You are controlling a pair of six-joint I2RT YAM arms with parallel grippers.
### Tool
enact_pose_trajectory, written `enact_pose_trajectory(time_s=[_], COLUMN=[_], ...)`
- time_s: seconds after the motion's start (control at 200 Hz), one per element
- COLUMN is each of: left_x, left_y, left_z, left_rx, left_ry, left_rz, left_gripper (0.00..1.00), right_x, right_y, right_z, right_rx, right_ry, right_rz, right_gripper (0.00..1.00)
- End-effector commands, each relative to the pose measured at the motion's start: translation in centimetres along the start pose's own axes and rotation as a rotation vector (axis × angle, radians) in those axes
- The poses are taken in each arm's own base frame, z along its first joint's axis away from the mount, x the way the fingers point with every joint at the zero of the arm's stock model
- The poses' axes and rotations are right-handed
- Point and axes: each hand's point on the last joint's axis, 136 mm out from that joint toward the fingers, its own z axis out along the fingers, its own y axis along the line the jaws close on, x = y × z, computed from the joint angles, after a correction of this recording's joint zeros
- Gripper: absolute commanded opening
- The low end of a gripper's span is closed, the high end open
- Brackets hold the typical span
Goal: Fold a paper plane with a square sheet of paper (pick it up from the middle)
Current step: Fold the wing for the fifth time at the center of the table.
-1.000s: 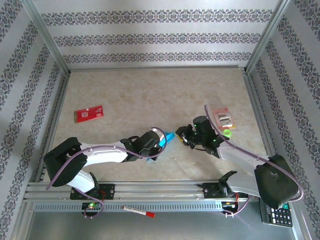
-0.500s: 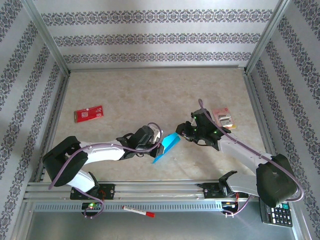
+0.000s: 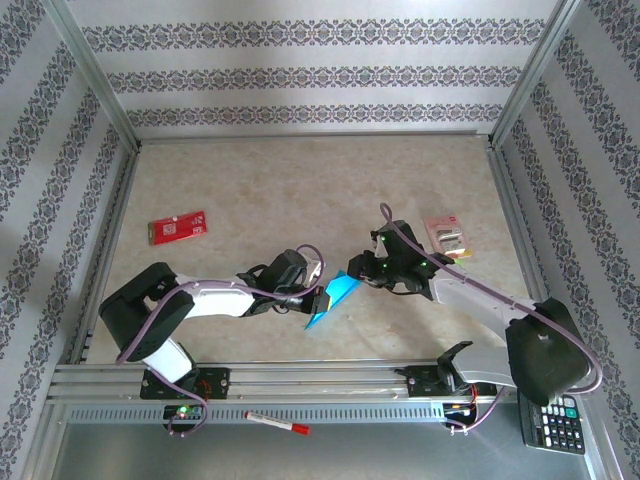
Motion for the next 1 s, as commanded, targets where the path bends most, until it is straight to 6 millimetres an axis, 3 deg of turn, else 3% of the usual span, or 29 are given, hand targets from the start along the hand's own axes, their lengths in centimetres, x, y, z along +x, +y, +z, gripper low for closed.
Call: enact_pose_trajectory(time_s=[0.0, 0.475, 0.994], left_x=[-0.3, -0.3, -0.4], left_y=[-0.2, 0.3, 2.3], left_z=[0.1, 0.5, 0.7], left_rx=[0.061, 0.145, 0.178], left_ry=[-0.007, 0.007, -0.016], left_rz=[-0.031, -0.113, -0.233], left_gripper=[0.00, 0.00, 0.00], right_x=[0.0, 0.7, 1.4], right_y=[1.0, 1.7, 1.9], right_z=[0.2, 0.6, 1.7], right_rx=[-0.021, -0.037, -0.031], right_ry=[0.013, 0.040, 0.089], right_rz=[-0.049, -0.158, -0.212], right_gripper=[0.24, 0.23, 0.22])
